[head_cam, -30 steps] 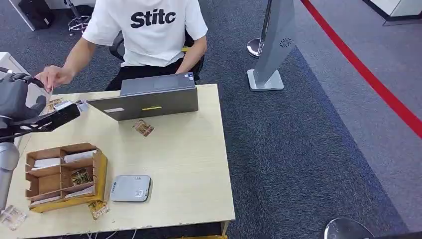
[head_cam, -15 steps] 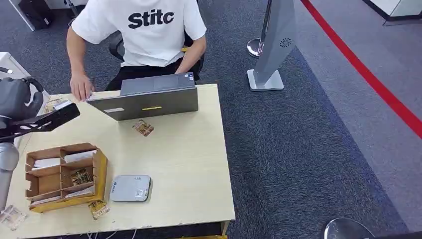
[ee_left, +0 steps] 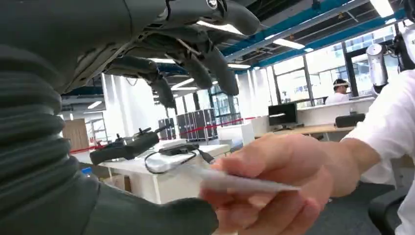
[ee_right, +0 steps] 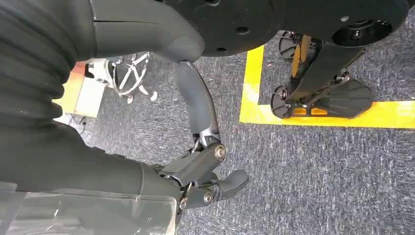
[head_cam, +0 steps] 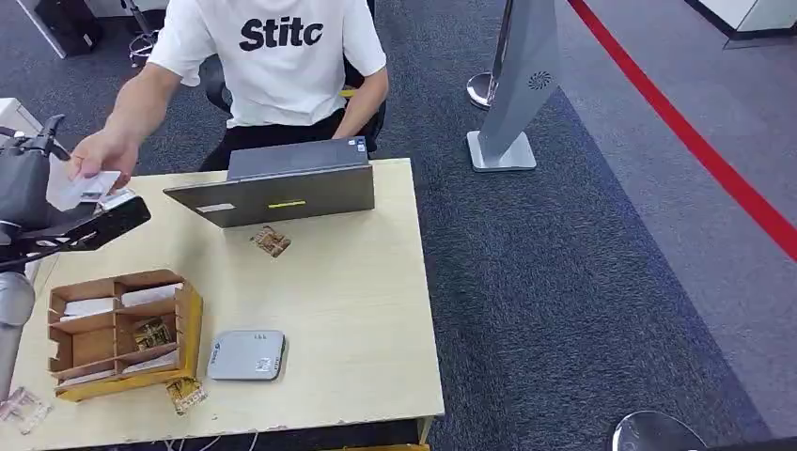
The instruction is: Pass the card to the sensor for recognition and then transmit it.
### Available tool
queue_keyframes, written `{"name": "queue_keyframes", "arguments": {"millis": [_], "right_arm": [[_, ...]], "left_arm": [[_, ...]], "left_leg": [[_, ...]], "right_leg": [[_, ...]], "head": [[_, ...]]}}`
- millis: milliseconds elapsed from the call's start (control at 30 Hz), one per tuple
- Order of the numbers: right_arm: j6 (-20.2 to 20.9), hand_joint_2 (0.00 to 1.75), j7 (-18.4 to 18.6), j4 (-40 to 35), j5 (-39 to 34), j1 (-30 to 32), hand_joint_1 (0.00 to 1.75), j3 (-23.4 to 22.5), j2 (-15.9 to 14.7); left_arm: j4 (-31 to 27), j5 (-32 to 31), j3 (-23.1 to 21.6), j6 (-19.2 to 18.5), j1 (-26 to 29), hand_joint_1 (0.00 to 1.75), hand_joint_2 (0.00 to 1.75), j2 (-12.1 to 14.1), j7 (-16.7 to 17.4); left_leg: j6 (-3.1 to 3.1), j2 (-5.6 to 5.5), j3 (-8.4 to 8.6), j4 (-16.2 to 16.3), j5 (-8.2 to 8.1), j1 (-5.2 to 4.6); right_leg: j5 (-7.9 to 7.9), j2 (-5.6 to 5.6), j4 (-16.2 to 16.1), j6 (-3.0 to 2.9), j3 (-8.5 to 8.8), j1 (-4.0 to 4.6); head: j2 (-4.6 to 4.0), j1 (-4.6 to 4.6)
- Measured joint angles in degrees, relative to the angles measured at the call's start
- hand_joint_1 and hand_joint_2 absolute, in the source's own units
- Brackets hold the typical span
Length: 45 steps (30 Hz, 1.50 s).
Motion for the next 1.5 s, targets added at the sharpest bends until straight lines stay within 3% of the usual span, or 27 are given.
{"name": "queue_keyframes", "arguments": {"millis": [67, 100, 133, 1500], "right_arm": [[0.0, 1.75, 0.0, 0.0, 0.0, 0.0, 0.0, 0.0, 0.0], [0.0, 1.75, 0.0, 0.0, 0.0, 0.0, 0.0, 0.0, 0.0], [0.0, 1.75, 0.1, 0.0, 0.0, 0.0, 0.0, 0.0, 0.0], [0.0, 1.75, 0.3, 0.0, -0.5, 0.1, 0.0, 0.7, 0.0]], "left_arm": [[0.0, 0.0, 0.0, 0.0, 0.0, 0.0, 1.75, 0.0, 0.0], [0.0, 0.0, 0.0, 0.0, 0.0, 0.4, 1.75, 0.0, 0.0], [0.0, 0.0, 0.0, 0.0, 0.0, 1.75, 1.75, 0.0, 0.0], [-2.2, 1.0, 0.0, 1.4, 2.2, 1.75, 1.75, 0.1, -0.8]], "left_leg": [[0.0, 0.0, 0.0, 0.0, 0.0, 0.0], [0.0, 0.0, 0.0, 0.0, 0.0, 0.0], [0.0, 0.0, 0.0, 0.0, 0.0, 0.0], [0.0, 0.01, -0.02, 0.0, 0.0, 0.0]], "right_leg": [[0.0, 0.0, 0.0, 0.0, 0.0, 0.0], [0.0, 0.0, 0.0, 0.0, 0.0, 0.0], [0.0, 0.0, 0.0, 0.0, 0.0, 0.0], [0.0, 0.01, 0.0, 0.0, -0.01, 0.0]], "head": [[0.02, -0.02], [0.0, -0.02], [0.0, -0.02], [0.0, 0.0]]}}
